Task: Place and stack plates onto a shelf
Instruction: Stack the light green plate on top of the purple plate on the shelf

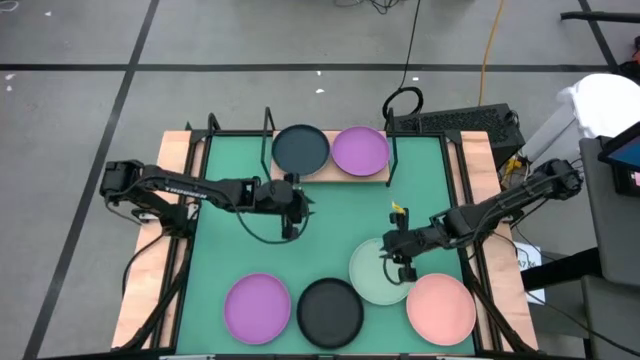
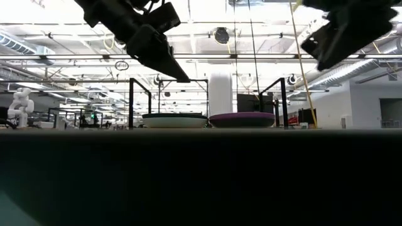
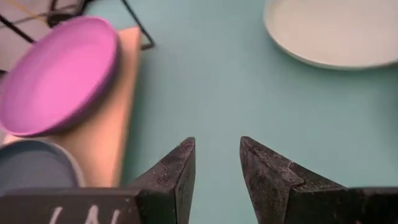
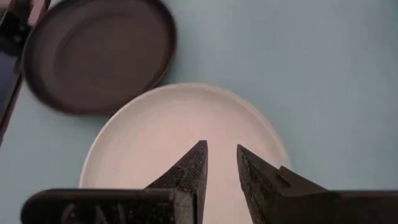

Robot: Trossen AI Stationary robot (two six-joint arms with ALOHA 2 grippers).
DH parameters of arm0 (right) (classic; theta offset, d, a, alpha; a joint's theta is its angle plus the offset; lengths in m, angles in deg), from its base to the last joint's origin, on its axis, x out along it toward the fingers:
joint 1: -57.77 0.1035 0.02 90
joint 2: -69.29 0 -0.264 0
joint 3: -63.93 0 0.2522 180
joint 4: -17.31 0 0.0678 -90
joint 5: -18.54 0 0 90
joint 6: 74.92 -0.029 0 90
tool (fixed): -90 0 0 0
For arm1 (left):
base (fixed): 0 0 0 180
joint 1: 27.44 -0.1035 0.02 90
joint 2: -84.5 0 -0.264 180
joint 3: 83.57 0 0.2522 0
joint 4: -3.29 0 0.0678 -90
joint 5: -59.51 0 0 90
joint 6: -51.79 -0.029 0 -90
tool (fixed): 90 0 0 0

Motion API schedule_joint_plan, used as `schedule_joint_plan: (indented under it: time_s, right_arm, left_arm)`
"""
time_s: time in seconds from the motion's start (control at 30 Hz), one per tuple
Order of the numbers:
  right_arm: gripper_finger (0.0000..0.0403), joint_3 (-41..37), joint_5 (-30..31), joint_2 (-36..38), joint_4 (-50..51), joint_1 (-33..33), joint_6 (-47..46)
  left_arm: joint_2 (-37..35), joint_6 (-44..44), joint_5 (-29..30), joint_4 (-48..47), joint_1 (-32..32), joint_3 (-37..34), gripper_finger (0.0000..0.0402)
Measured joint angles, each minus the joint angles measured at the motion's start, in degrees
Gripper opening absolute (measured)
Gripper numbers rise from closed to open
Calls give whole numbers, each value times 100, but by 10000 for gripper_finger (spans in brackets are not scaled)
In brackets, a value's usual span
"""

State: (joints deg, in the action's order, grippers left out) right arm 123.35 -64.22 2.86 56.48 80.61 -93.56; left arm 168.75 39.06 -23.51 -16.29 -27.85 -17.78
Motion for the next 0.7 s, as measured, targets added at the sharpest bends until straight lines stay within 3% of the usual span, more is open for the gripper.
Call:
schedule_joint_plan:
  time_s: [0.43, 0.7]
  right_arm:
    - [73, -3, -4, -139, -22, 1056, -1021]
    - [89, -3, -371, -800, -299, 1461, -1698]
  left_arm:
    - [0, 247, -9, -228, 392, 0, 134]
    - [0, 258, -7, -267, 431, 0, 134]
